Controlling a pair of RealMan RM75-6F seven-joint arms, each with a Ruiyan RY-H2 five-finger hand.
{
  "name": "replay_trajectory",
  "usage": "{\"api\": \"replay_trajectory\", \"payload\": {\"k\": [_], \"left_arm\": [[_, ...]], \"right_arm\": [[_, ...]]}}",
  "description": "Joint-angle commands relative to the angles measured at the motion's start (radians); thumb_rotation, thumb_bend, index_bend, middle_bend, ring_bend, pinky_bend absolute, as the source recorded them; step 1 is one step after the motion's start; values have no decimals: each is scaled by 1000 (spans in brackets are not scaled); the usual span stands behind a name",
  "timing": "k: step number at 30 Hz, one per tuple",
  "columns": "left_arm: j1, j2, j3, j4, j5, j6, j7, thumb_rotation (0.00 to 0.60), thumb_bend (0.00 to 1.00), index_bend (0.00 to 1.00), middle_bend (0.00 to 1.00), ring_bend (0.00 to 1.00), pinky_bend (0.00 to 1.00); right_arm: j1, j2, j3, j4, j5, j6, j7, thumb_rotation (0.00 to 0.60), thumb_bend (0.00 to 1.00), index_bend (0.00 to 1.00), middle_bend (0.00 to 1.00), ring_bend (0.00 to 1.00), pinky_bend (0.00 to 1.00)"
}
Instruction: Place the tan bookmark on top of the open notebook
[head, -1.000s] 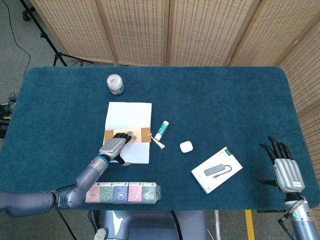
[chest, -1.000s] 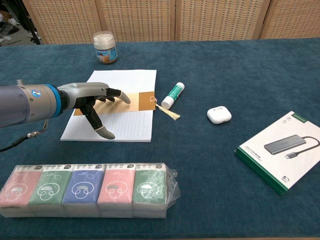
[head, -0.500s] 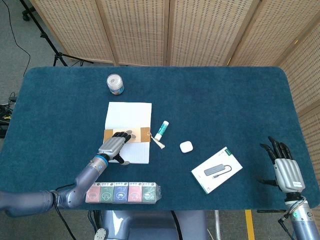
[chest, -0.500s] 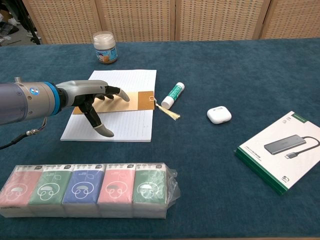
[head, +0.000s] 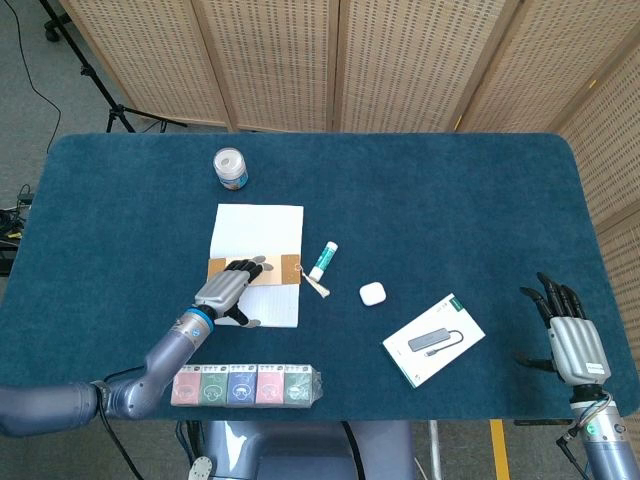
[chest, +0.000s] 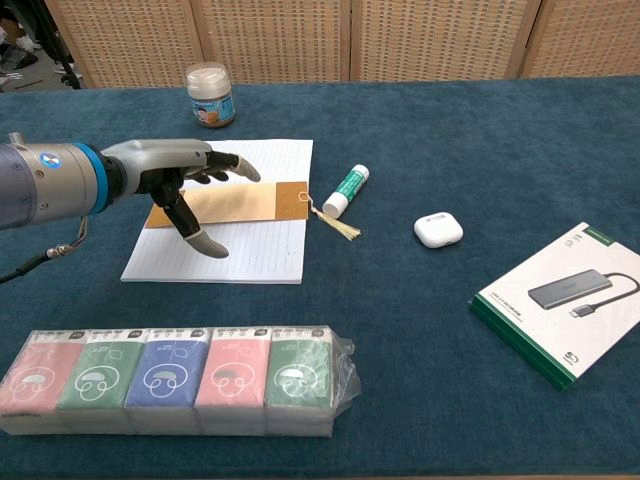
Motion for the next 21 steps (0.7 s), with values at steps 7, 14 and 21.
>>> {"api": "replay_trajectory", "payload": {"k": [7, 14, 21], "left_arm": [[78, 149, -40, -114, 122, 99, -77, 600, 94, 8, 0, 0, 18], [130, 209, -38, -139, 177, 164, -104, 600, 22, 0, 0, 0, 18], [221, 258, 3, -119, 261, 293, -99, 600, 0, 0, 0, 0, 18]], "right_arm": [[0, 0, 0, -2, -1, 1, -4, 600, 0, 149, 0, 0, 0], [0, -2, -1, -3, -1, 1, -7, 600, 0, 149, 0, 0, 0], [-1, -3, -1, -5, -4, 5, -10, 600, 0, 149, 0, 0, 0]]}}
